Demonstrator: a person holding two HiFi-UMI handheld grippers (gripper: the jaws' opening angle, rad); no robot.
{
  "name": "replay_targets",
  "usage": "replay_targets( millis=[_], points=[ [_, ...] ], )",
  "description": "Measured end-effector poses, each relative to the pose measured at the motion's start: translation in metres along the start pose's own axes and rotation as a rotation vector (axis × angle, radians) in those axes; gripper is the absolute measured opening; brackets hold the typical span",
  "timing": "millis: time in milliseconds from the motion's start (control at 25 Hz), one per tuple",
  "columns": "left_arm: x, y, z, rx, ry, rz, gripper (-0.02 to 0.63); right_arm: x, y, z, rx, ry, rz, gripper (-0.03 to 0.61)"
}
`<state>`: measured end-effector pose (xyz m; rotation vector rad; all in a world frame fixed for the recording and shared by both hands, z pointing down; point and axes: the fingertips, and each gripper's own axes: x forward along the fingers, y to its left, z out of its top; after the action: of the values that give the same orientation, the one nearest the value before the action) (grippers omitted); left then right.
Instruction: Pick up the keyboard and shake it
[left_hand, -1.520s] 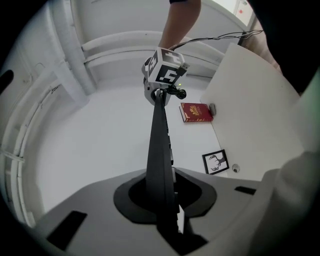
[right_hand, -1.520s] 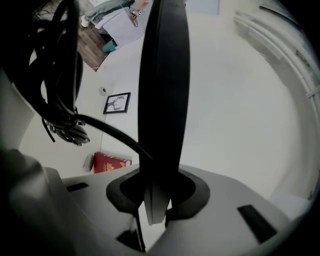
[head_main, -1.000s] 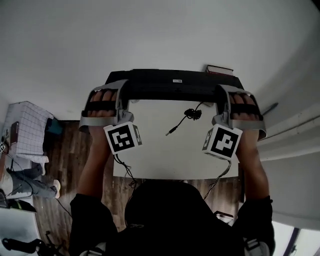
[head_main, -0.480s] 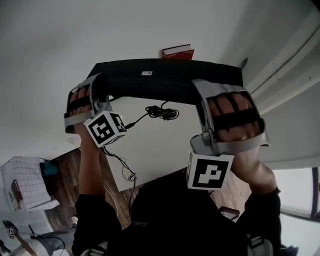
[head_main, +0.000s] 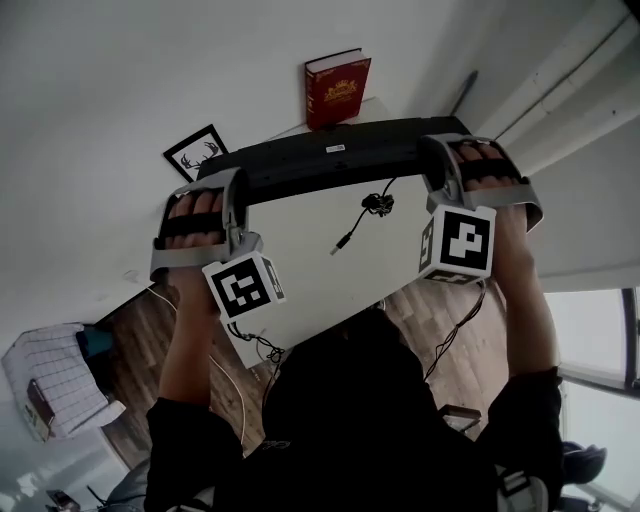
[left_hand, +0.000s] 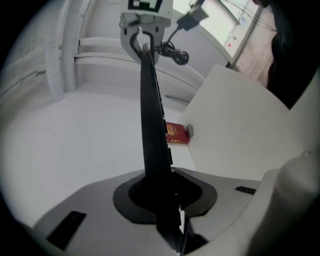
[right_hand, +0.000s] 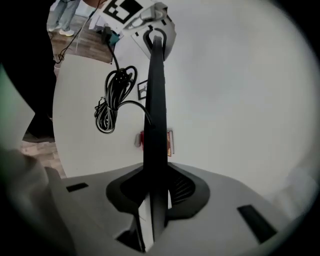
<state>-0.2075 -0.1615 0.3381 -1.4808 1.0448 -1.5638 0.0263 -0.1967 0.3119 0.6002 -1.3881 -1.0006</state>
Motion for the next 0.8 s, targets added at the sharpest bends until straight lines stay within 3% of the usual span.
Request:
replay_targets(
  millis=[160,320,440,640,800],
  points=[
    [-0.004,-0.036,0.016,-0.002,-0.088,-0.097,0.084,0.057,0.052,-0.003,0.011,-0.059,0.122,0.095],
    [-0.012,-0.066,0.036,-0.008,-0.145,-0.155,0.083,0.104,0.094,-0.001,0.031,-0.194,0.208,0.094],
    [-0.008,-0.085,0.042,-0.027,-0.108,-0.193,0.089,0.126,0.112,0.004,-0.004,-0.259,0.258,0.095],
    [0.024,-0.129,0.03,-0.203,0.018,-0.317,0.089,0.148,0.135,0.013,-0.114,-0.271,0.363,0.094],
    [0.041,-0.199,0.024,-0.319,0.157,-0.516,0.089,0.153,0.186,0.022,-0.169,-0.327,0.561,0.094]
  ],
)
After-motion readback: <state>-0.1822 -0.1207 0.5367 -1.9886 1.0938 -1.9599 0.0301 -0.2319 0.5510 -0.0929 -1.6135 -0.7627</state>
